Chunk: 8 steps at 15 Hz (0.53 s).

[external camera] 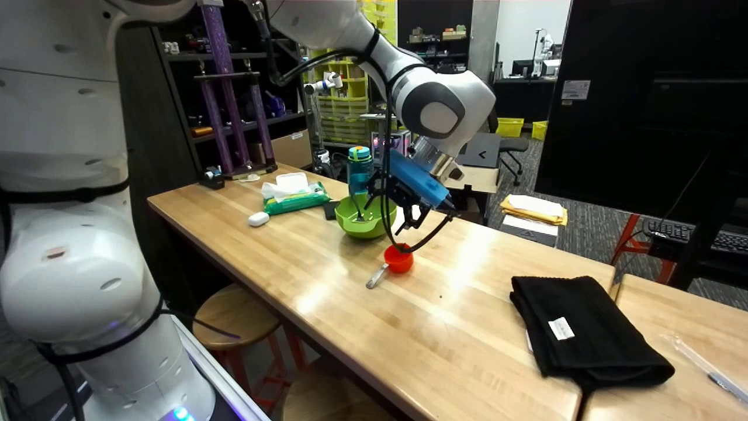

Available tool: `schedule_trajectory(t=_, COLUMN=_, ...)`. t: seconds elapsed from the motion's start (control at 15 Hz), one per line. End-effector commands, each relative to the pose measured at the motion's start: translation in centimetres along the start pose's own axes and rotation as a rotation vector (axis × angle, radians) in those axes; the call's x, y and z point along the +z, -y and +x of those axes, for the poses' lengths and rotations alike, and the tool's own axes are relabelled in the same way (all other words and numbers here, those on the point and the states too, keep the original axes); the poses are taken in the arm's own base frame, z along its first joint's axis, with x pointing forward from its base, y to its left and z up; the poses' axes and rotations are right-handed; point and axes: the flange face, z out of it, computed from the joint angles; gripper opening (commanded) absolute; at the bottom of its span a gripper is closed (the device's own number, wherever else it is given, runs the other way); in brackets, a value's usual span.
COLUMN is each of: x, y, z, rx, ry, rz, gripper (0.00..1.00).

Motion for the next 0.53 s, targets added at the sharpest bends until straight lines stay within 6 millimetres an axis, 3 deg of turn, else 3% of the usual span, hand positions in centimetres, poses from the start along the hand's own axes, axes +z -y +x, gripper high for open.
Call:
schedule_trajectory(t=0.0, x=-0.8, y=3.0, z=-0.3, rx=0.069, ry=0.049, rz=-0.133, gripper=1.0)
schedule_trajectory(t=0.47, x=-0.1, y=5.5, z=0.6, rx=0.22, ry=0.134, rz=-0.288, gripper=1.0)
